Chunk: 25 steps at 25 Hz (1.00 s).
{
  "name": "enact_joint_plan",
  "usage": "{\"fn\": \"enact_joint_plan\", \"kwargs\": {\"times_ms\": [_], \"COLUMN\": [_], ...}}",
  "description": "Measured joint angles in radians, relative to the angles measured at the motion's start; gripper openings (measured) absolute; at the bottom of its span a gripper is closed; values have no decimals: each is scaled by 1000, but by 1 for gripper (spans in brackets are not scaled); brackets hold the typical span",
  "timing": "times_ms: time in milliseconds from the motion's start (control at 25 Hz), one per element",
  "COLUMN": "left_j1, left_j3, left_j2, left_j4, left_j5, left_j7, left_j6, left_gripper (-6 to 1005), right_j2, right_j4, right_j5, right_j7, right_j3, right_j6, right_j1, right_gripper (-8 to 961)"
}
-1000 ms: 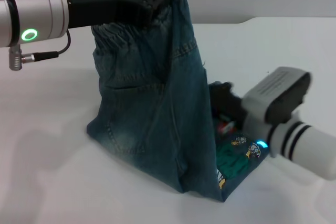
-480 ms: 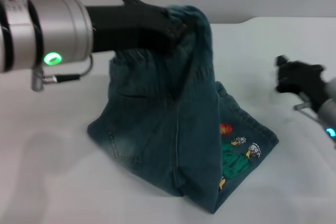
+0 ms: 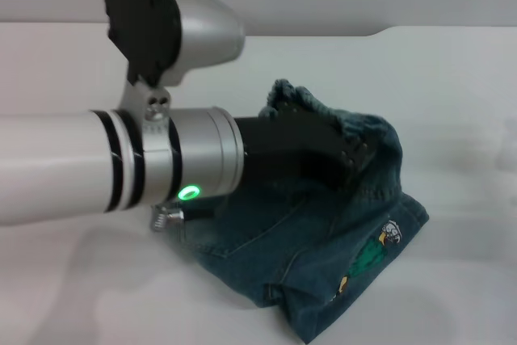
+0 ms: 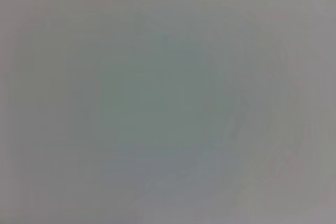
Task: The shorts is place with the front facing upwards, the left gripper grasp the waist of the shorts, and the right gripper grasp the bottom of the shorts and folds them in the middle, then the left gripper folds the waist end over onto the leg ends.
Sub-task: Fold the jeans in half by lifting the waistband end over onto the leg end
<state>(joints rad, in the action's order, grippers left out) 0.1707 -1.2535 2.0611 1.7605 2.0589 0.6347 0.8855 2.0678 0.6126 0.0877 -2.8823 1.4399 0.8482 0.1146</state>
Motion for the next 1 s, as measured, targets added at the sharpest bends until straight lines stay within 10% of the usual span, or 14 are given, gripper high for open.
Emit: {"fn": "enact_joint_plan", "kwargs": {"times_ms": [320, 1000], "left_j1": [41, 134], "left_j3": [115, 238], "left_j2": [3, 3], "left_j4": [-187, -256], "left_j5": [-120, -176], "left_j7": [117, 232], "left_j6": [-161, -323], "left_gripper": [57, 538], "right_j2": [4, 5], "right_j4": [23, 83], "right_j5": [-65, -126], "right_j7": [0, 2], "right_j3": [40, 29], "right_j6": [41, 44], "right_j1": [-42, -81], "right_gripper": [-1, -1]}}
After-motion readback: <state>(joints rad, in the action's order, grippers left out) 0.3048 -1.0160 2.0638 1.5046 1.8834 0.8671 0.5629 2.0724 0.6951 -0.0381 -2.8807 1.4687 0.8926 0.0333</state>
